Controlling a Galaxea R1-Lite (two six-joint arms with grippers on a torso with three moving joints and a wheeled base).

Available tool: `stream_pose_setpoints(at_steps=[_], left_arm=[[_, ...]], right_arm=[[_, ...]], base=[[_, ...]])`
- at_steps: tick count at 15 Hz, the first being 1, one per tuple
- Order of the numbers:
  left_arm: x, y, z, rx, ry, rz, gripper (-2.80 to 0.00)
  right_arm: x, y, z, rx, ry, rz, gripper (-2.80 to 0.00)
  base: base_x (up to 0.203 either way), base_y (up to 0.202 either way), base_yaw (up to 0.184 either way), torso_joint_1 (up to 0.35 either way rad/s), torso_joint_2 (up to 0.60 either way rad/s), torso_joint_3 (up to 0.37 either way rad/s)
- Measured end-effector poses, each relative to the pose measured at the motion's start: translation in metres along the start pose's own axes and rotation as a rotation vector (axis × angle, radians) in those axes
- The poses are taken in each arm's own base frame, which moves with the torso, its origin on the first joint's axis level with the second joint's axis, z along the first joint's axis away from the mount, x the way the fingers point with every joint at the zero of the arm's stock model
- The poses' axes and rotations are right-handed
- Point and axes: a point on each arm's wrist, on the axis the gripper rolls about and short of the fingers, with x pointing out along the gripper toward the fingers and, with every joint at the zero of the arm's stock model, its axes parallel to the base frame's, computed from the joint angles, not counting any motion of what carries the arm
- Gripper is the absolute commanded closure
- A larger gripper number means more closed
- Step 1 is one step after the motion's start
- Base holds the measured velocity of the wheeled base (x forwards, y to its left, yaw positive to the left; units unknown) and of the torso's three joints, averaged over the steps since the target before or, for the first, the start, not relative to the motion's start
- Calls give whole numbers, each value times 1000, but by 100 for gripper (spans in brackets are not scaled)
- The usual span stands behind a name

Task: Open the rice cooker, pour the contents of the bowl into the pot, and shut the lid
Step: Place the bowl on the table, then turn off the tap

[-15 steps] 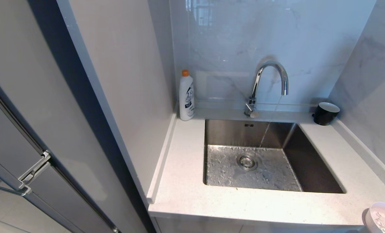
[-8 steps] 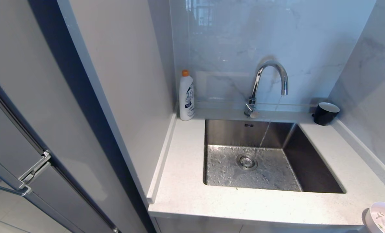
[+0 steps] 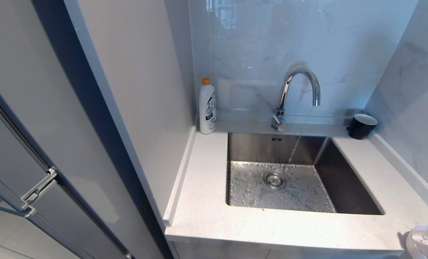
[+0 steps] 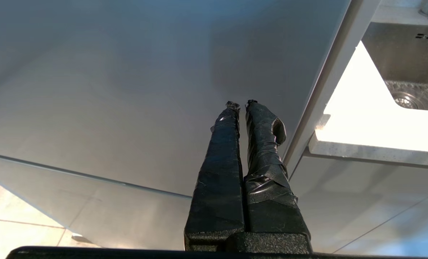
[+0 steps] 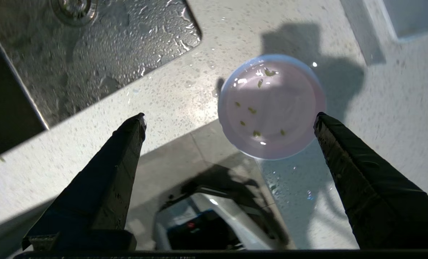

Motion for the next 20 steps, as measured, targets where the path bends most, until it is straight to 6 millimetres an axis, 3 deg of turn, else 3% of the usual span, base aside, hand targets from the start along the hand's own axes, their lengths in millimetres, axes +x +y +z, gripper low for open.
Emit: stream_pose_setpoints(at_steps=[2,3,9,15,20], left_arm=[[0,0,0,0,0,0,0],[0,0,0,0,-1,1,0],[0,0,0,1,3,0,0],[0,0,0,0,0,1,0],[0,0,0,0,0,1,0]], right_arm=[[-1,12,-1,-126,22,29,-280],[-3,19,-4,-151,45,45,0],[-23,51,-20,-147,51,166,0],[-39,88,-44,-327,47,401,0],[-75,109,-69,-526,-122,643,0]], base=[[0,0,0,0,0,0],[0,0,0,0,0,0],[0,0,0,0,0,0],[0,0,0,0,0,0],[0,0,0,0,0,0]])
